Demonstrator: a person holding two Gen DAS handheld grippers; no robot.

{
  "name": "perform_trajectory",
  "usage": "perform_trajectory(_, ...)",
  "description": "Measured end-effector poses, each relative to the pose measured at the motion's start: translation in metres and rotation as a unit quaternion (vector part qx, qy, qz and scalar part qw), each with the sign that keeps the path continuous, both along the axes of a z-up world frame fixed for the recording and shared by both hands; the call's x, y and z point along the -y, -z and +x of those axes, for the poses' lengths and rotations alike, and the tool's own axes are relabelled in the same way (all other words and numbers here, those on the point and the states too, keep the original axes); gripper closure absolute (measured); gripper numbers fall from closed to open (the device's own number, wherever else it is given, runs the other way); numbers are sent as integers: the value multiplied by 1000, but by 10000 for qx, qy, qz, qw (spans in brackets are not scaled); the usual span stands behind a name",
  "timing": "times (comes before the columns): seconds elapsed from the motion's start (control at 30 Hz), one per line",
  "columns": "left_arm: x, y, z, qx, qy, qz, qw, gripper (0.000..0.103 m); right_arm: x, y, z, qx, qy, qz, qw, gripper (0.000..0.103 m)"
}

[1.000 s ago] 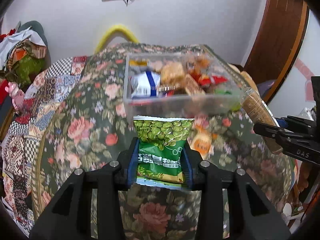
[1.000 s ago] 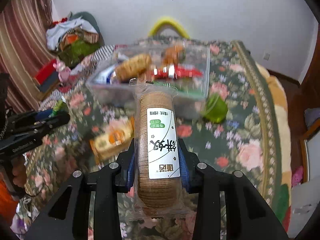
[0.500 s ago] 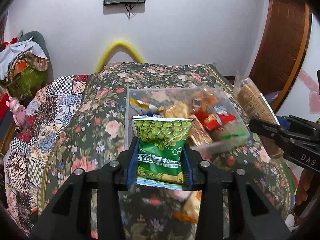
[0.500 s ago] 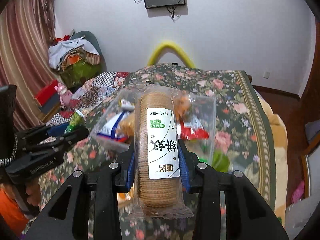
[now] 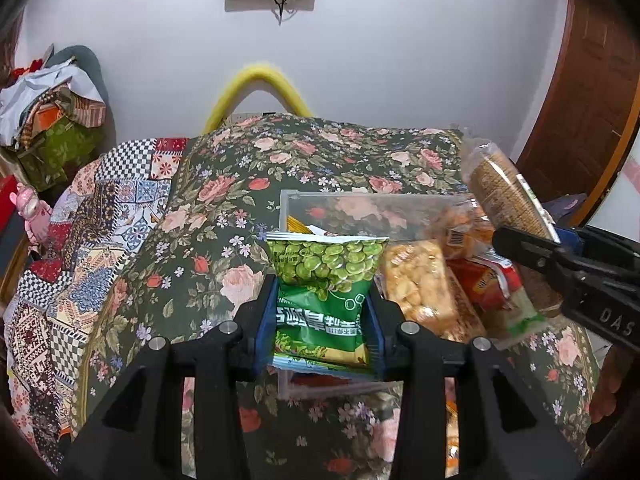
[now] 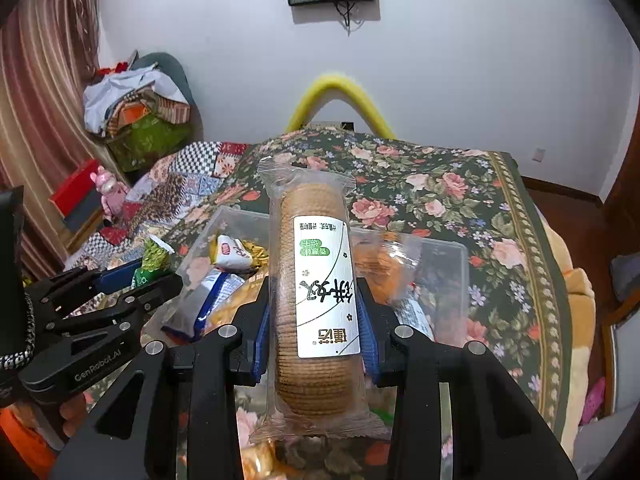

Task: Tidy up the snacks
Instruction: 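Carry the pea bag and cracker roll over the box and release both inside, then grasp the orange-labelled rice cake with the left gripper while the right grasps the green cup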

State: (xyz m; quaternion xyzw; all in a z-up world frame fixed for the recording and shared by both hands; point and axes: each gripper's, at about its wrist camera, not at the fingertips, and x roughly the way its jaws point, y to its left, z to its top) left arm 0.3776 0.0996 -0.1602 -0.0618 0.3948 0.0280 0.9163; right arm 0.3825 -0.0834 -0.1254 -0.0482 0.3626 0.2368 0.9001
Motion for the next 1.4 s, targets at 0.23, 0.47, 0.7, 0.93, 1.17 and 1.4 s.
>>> perform_trajectory(0.23,-4,15,16,-180,-93,-117,9997,64,-9,19,17,-230,21,-180,9996,69)
perform_trajectory(0.47,3,17,19,-173,-45,35,9998,52,-13,26,20,-231,48,-368,9990,68)
perform_trajectory(0.7,4,8,8,-162,-47,-70,9998,37,-4,10,3,22,31,-434,9991,59)
perform_trajectory(0.93,8,-13,-24,-30,-98,-96,9999,30,28,-9,-29,385,51,-516,9979,50)
perform_trajectory(1.17,28,-13,-67,-35,16,43,10000,24,78,-15,-60,539,337,-692,9956,49)
perform_trajectory(1.4,52,14,-91,-433,298,24,9986,23,118,-4,-84,384,584,-671,9953,48)
